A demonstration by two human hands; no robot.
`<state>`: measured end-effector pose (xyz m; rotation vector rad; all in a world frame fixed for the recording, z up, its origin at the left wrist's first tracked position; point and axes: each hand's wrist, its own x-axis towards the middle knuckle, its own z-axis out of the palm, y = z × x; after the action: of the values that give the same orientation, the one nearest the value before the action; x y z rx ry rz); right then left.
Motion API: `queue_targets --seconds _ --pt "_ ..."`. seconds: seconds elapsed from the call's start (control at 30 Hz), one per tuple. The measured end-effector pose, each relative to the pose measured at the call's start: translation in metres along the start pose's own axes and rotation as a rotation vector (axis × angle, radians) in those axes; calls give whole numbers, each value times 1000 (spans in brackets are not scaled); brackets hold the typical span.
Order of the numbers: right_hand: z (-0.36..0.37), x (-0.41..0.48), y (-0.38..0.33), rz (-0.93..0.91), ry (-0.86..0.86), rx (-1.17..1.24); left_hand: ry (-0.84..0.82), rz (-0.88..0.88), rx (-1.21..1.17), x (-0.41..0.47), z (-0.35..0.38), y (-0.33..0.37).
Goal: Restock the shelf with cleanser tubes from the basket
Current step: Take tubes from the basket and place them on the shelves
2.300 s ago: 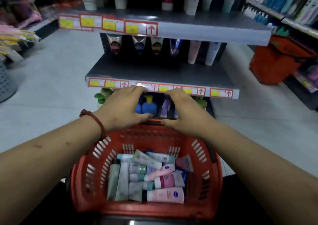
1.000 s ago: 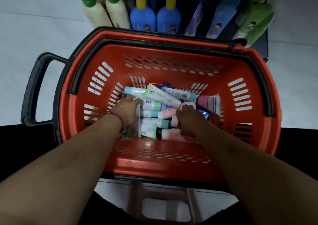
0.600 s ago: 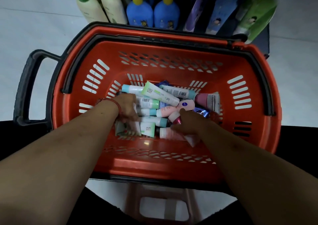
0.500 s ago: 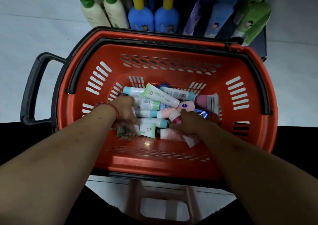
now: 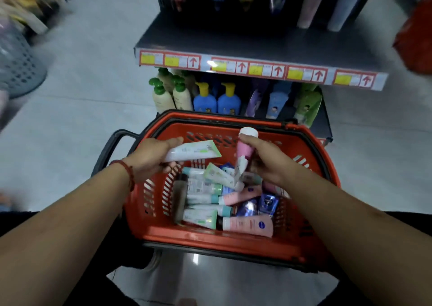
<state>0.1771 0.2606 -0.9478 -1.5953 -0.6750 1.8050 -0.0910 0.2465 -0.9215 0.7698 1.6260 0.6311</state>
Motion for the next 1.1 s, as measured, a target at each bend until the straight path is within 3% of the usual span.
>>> queue_targets --seconds 0.13,0.33,0.47,0.53,0.63,0.8,1.0,1.1 --pt "1 -29 -53 -143 11 91 -105 39 -114 -17 -5 41" --pt "2 -72 -117 -280 -21 190 -333 103 -493 -42 -1 90" --pt "7 -86 -135 -399 103 280 -418 142 -709 -43 1 107" --pt "9 -89 -138 -443 139 326 -419 168 -748 -41 4 110" --pt "9 -95 -140 -402 43 502 -458 207 -718 -40 9 112" --pt "5 -104 -142 -269 -146 706 -382 331 -638 -41 7 116" --pt "4 -102 -136 -189 -126 470 -240 434 -598 -49 10 119" --pt "10 -111 -139 -210 -187 526 -177 478 -558 -57 18 120"
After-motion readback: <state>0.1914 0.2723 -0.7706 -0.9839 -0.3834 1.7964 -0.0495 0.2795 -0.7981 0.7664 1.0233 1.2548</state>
